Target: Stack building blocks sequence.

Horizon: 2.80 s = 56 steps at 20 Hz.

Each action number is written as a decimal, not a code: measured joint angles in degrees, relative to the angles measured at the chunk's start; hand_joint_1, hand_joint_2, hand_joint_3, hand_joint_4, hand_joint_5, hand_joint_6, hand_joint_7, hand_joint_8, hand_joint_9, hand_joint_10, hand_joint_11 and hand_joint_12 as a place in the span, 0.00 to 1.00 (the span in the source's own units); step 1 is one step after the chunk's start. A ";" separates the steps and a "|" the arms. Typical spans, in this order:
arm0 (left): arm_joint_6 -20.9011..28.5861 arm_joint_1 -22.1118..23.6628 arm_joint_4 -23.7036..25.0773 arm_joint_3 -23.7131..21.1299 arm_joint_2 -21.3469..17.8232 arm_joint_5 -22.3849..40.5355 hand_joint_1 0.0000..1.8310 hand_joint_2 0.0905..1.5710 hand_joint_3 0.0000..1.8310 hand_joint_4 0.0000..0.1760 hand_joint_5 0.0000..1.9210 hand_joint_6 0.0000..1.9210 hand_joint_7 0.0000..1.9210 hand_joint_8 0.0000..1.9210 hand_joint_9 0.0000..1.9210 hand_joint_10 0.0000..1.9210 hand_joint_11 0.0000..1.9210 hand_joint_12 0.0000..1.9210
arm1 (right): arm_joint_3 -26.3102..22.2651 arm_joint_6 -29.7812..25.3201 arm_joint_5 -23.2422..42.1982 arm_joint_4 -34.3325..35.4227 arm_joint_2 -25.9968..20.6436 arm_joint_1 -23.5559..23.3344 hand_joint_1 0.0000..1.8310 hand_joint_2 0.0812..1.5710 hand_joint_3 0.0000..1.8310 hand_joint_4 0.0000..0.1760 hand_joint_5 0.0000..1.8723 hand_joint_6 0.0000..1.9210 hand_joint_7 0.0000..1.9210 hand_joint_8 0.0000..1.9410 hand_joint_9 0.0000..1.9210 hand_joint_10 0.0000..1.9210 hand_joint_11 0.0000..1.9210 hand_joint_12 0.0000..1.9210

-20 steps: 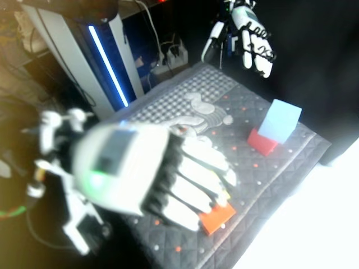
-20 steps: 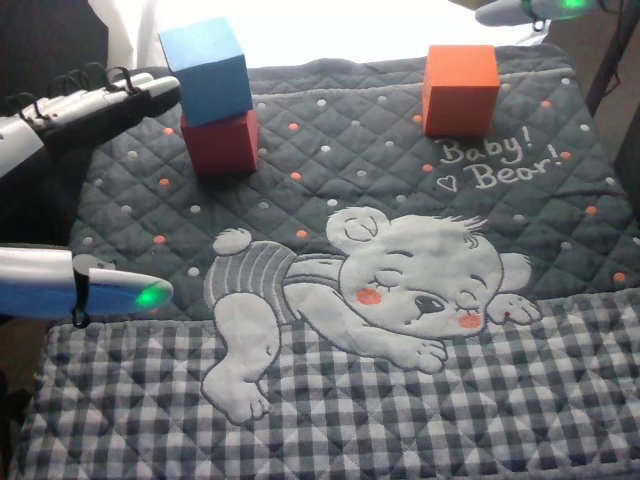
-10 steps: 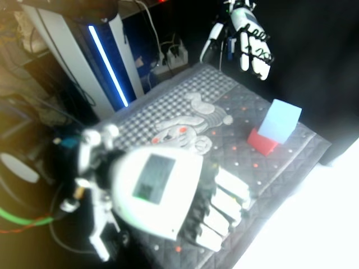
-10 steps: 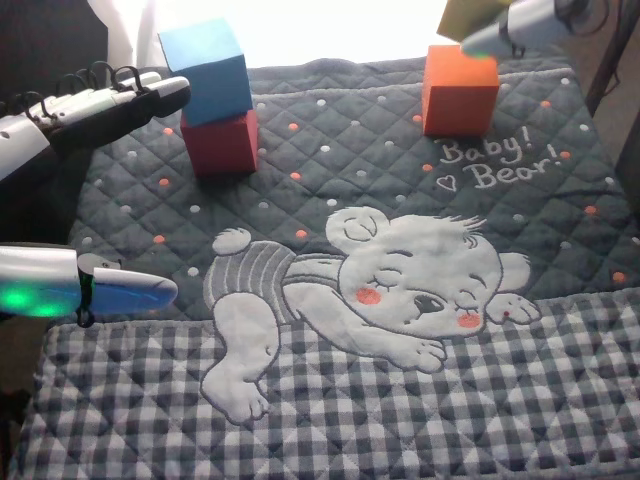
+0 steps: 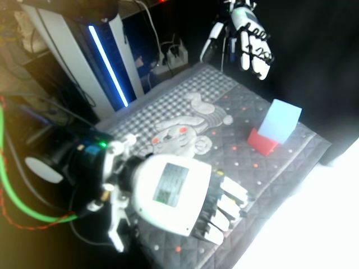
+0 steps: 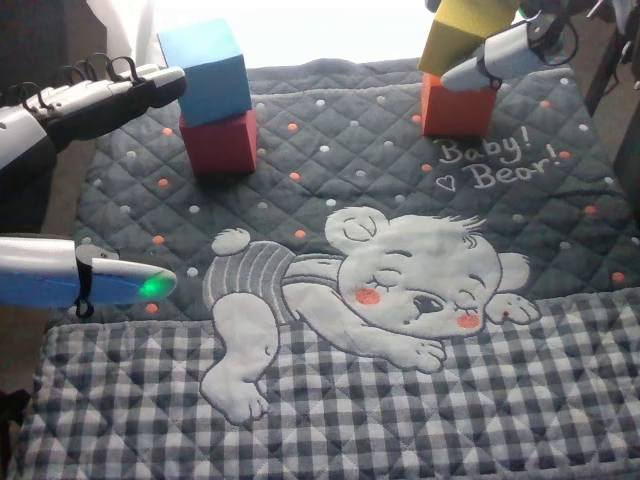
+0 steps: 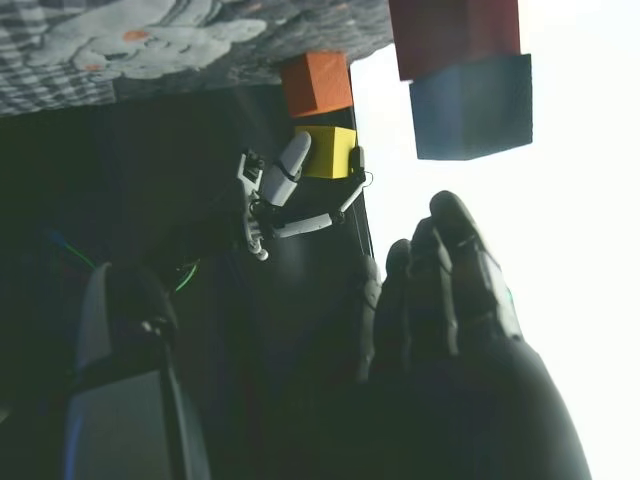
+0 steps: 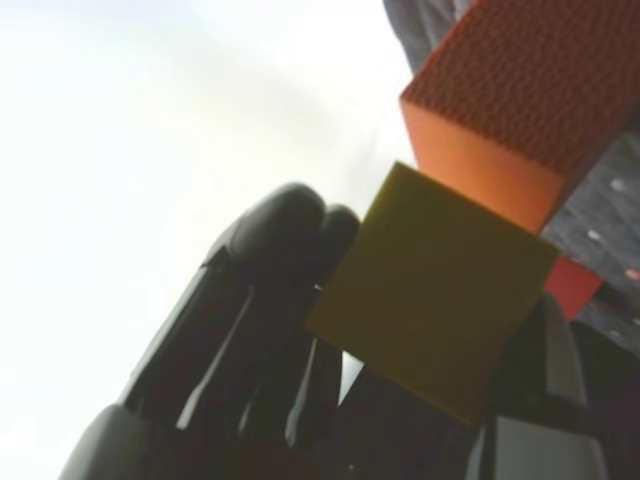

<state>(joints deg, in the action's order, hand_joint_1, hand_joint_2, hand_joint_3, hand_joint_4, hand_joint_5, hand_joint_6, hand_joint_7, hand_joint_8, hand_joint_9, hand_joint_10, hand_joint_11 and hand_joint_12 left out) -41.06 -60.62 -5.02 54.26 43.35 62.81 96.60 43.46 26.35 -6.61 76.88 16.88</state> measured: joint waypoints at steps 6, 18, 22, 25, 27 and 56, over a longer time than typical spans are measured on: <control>0.15 0.28 0.46 0.00 0.00 0.11 0.45 0.52 0.00 0.36 0.09 0.00 0.05 0.00 0.04 0.00 0.00 0.31 | 1.64 0.04 -1.53 0.17 0.42 -0.02 0.69 0.66 0.00 0.00 0.51 0.49 0.63 0.40 0.64 0.58 0.55 0.76; 0.61 0.28 0.52 0.02 0.07 0.24 0.44 0.52 0.00 0.38 0.10 0.00 0.04 0.00 0.04 0.00 0.00 0.33 | 3.13 -0.11 -2.25 0.68 1.66 0.11 0.69 0.68 0.00 0.00 0.48 0.55 0.61 0.41 0.64 0.56 0.59 0.74; 0.76 0.28 0.57 0.02 0.07 0.28 0.45 0.52 0.00 0.38 0.10 0.00 0.05 0.00 0.04 0.00 0.00 0.30 | 3.32 -0.39 -1.49 1.05 1.84 0.79 0.72 0.70 0.00 0.00 0.39 0.24 0.49 0.56 0.56 0.21 0.53 0.49; 0.79 0.28 0.55 0.02 0.07 0.33 0.44 0.52 0.00 0.37 0.11 0.00 0.05 0.00 0.04 0.00 0.00 0.32 | 2.62 -1.11 -1.01 1.20 1.29 1.22 0.62 0.65 0.00 0.00 0.33 0.00 0.32 0.02 0.45 0.01 0.47 0.28; 0.81 0.28 0.55 0.00 0.07 0.33 0.45 0.52 0.00 0.42 0.10 0.00 0.04 0.00 0.04 0.00 0.00 0.31 | 2.10 -1.20 -1.38 1.22 1.11 1.22 0.58 0.64 0.00 0.10 0.26 0.00 0.25 0.00 0.38 0.00 0.34 0.40; 0.66 0.26 -1.49 0.13 0.76 4.20 0.42 0.52 0.00 0.44 0.07 0.00 0.03 0.00 0.02 0.00 0.00 0.30 | -17.49 -1.40 23.10 0.48 -16.87 5.07 0.39 0.57 0.00 0.94 0.00 0.00 0.01 0.00 0.03 0.01 0.00 0.37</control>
<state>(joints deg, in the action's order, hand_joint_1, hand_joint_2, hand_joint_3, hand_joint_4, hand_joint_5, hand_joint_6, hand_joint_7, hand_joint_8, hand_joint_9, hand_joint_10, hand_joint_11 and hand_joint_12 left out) -40.40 -60.36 -6.50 54.39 44.12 67.00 79.11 42.06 49.45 -6.13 60.01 21.96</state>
